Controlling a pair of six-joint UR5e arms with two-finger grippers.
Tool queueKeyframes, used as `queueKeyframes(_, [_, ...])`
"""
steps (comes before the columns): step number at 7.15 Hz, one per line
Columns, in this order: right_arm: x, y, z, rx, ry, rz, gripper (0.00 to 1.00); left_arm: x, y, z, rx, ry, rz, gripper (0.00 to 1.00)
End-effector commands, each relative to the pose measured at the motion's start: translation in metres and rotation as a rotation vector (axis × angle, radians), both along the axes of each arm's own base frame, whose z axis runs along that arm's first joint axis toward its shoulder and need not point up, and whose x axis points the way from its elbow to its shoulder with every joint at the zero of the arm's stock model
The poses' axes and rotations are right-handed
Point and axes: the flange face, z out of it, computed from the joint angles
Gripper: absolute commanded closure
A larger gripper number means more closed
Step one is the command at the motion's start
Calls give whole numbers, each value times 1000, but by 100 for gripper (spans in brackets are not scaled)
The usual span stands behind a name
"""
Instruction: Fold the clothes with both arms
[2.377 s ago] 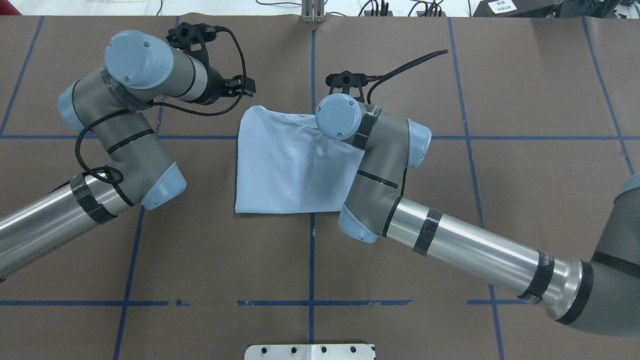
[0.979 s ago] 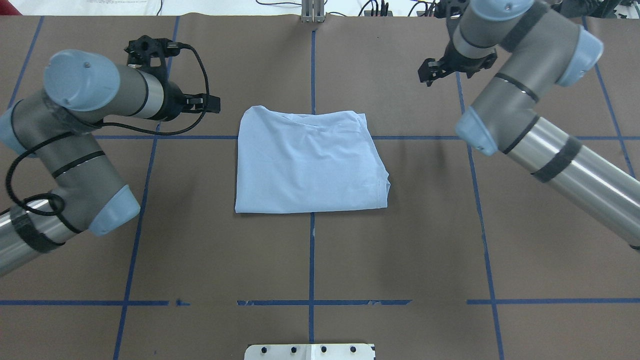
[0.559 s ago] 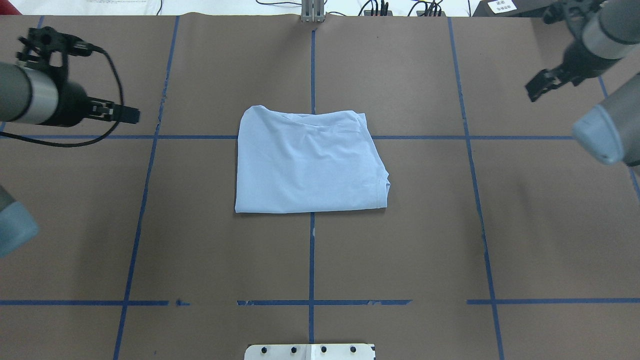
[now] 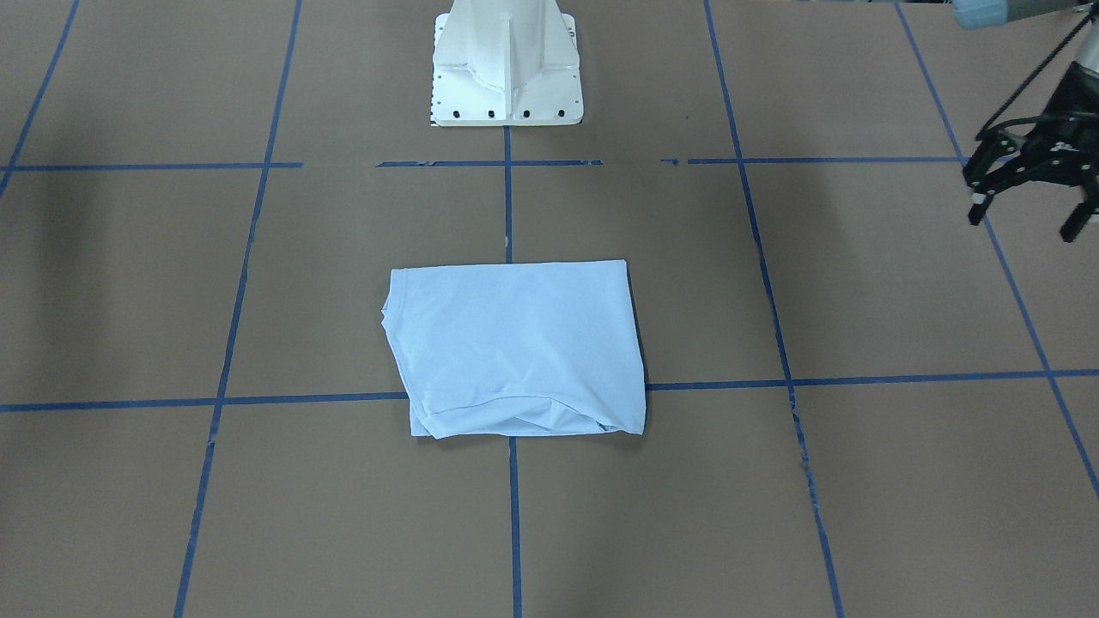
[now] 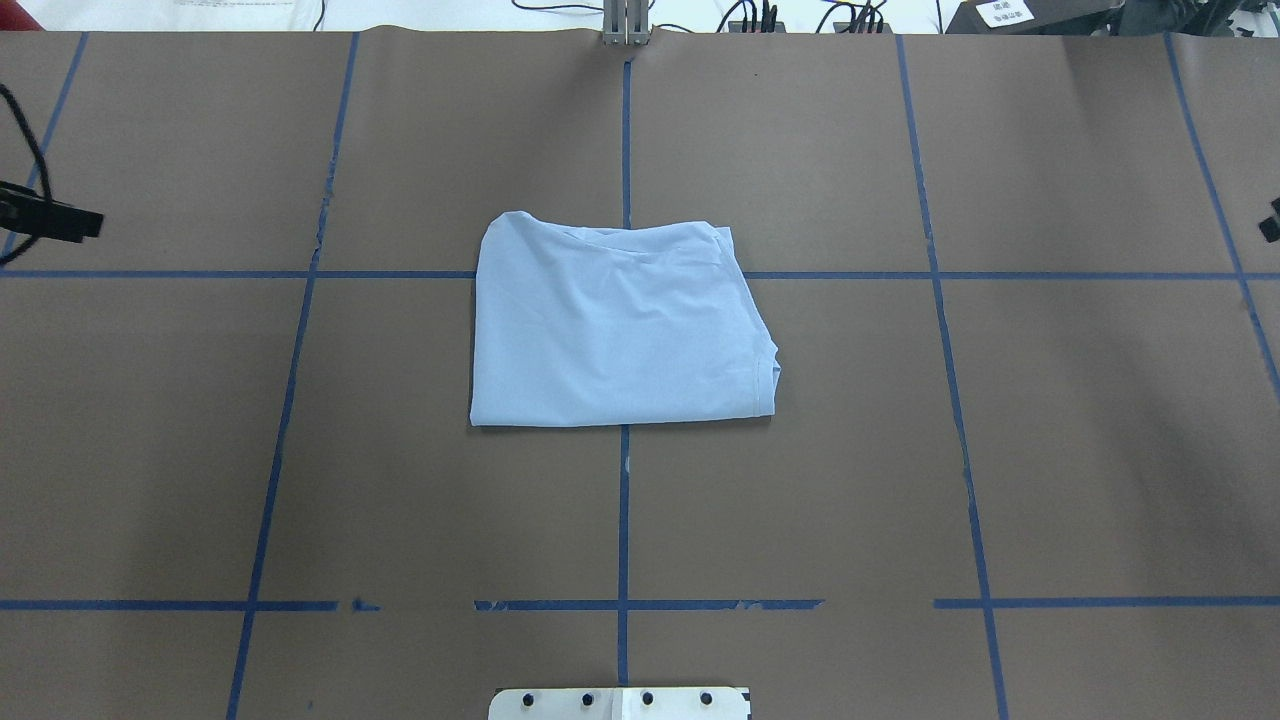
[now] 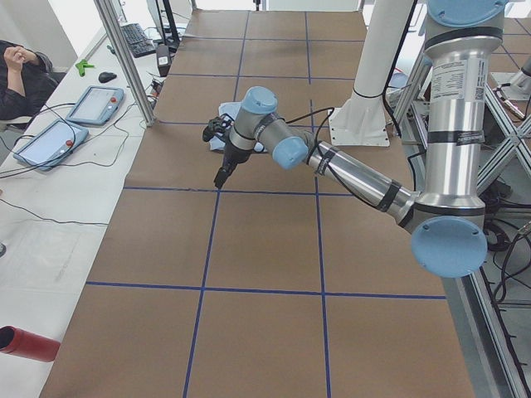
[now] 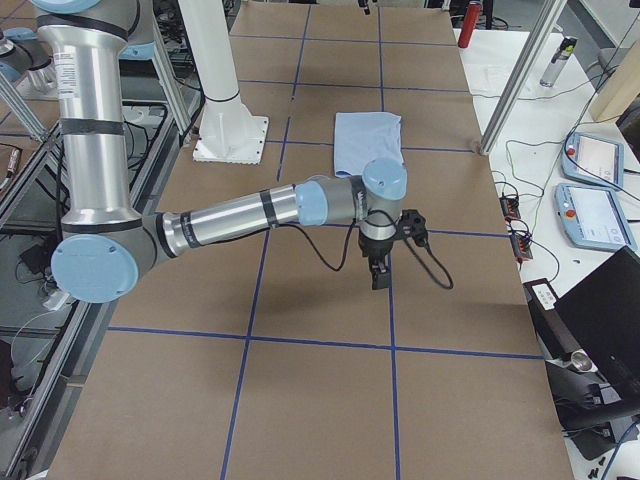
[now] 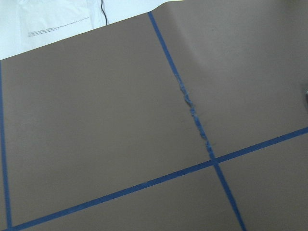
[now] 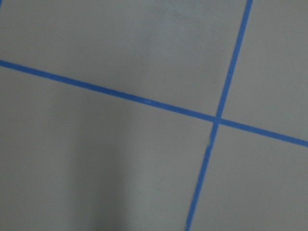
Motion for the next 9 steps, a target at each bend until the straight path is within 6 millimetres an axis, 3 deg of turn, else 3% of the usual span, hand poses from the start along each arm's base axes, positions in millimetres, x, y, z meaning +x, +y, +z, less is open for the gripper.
queueKeyframes(1, [39,70,62,-87,-20,22,0,-92,-1,94,-43,-18,55,0])
queueKeyframes(2, [40,86,75,-116,-20,25,0,-100,11,150,-165,0,50,0])
queueKeyframes(3, [40,88,77,-123,-19,27,0,-102,14,199,-274,-4,49,0])
queueKeyframes(4, [40,89,81,-130,-18,26,0,-123,22,212,-309,20,11,0])
queueKeyframes(6, [40,95,84,-131,-13,23,0,-121,33,219,-470,84,25,0])
queueKeyframes(9, [47,99,82,-131,-15,42,0,-121,31,217,-481,89,19,0])
